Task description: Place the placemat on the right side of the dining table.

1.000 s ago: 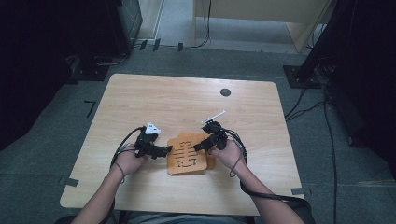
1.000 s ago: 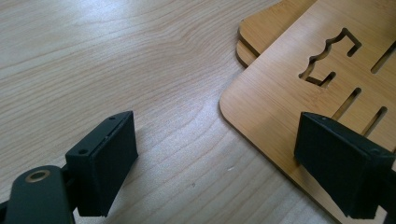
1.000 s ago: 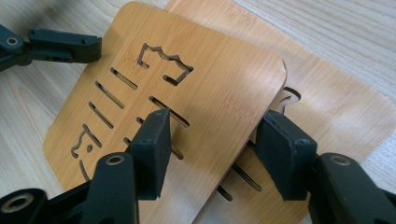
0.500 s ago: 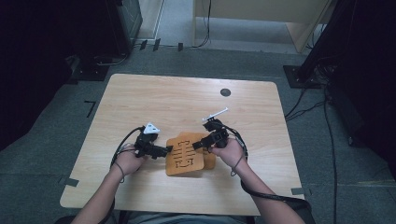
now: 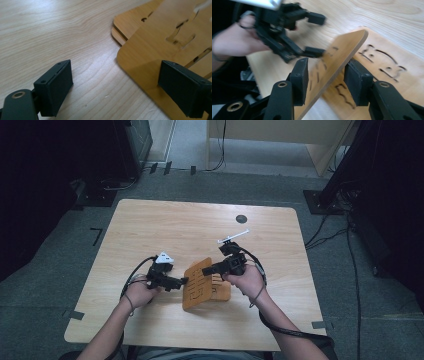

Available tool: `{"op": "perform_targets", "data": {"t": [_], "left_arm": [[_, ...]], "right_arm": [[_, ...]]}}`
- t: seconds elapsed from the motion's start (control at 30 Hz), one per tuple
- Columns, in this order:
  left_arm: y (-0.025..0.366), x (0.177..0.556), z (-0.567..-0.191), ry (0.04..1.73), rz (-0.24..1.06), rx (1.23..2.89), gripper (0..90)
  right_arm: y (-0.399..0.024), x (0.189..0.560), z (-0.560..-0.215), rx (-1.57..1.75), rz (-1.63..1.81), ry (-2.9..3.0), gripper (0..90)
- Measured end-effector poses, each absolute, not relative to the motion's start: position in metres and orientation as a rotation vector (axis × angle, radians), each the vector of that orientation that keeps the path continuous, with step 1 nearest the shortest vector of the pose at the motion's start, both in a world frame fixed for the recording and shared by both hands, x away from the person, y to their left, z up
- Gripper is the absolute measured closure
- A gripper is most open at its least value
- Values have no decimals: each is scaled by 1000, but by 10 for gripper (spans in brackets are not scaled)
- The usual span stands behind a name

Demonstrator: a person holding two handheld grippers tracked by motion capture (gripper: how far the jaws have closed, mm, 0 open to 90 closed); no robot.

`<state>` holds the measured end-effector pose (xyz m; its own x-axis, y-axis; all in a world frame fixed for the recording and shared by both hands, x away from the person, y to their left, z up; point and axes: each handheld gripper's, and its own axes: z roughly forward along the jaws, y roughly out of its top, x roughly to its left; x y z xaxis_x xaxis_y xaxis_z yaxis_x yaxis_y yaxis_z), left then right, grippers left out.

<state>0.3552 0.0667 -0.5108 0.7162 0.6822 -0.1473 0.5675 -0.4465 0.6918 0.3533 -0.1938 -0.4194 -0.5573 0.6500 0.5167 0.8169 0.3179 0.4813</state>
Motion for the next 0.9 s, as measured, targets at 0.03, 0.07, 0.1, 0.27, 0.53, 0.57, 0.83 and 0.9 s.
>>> {"op": "perform_targets", "data": {"t": [0.03,0.07,0.1,0.27,0.53,0.57,0.83,0.9], "left_arm": [[67,355,-511,944,196,2168,123],[63,354,-511,924,196,2176,123],[62,353,-511,919,192,2178,123],[61,353,-511,912,196,2176,124],[63,353,-512,891,206,2182,126],[63,353,-512,889,207,2184,126],[69,356,-509,919,146,2173,128],[75,358,-504,919,140,2145,130]], "right_arm": [[-194,353,-419,-1338,-1068,-2356,552],[-193,352,-417,-1324,-1077,-2351,555],[-190,350,-413,-1310,-1083,-2347,565],[-180,348,-416,-1322,-1007,-2302,600],[-190,360,-437,-1477,-876,-2163,788],[-190,360,-437,-1477,-876,-2163,788],[-203,368,-450,-1494,-892,-2017,846],[-206,369,-451,-1488,-908,-1969,871]]}}
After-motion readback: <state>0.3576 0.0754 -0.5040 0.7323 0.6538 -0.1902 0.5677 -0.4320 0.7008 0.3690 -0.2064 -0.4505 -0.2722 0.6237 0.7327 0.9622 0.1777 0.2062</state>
